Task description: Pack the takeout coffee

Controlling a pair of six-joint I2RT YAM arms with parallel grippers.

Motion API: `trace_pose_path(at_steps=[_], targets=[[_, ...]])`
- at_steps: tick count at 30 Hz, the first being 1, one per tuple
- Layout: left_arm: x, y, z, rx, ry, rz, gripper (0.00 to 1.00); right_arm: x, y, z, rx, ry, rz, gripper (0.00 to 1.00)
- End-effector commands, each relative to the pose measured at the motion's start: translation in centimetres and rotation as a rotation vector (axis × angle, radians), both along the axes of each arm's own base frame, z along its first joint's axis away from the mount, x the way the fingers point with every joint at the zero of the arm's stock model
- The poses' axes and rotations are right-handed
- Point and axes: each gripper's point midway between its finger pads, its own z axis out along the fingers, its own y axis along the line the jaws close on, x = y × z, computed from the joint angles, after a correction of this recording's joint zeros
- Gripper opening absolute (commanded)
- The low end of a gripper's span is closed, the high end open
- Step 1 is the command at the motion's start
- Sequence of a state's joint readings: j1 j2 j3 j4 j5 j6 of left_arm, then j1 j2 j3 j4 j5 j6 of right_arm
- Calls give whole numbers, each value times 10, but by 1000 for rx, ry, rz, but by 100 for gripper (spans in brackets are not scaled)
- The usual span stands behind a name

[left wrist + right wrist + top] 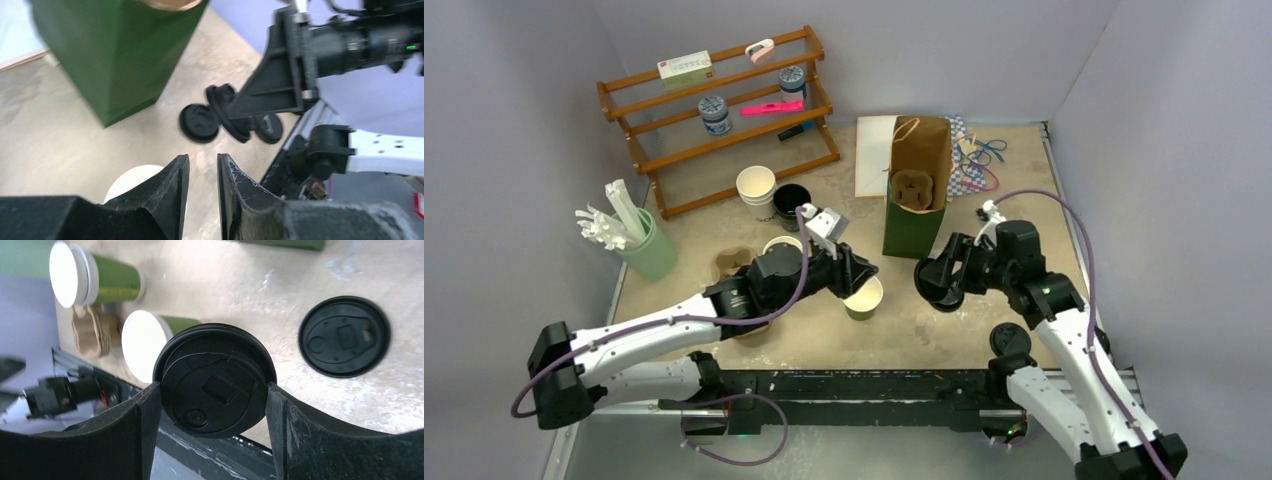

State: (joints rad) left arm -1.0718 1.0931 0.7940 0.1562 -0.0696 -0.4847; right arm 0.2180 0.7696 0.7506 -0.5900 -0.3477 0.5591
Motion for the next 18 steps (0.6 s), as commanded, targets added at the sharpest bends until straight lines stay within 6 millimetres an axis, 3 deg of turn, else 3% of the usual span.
trace_pose_path(at_steps=[1, 6, 13, 18], targets=[[11, 56, -51, 198, 55, 158, 31, 0, 21, 11, -93, -102, 116, 46], [15, 81, -60, 154, 111, 188, 29, -12, 56, 21, -208, -151, 182, 44], [18, 109, -68, 95, 165, 261, 29, -44, 122, 12, -440, -219, 342, 44], [16, 129, -78, 80, 184, 343, 29, -38, 143, 1, -541, -250, 410, 45]])
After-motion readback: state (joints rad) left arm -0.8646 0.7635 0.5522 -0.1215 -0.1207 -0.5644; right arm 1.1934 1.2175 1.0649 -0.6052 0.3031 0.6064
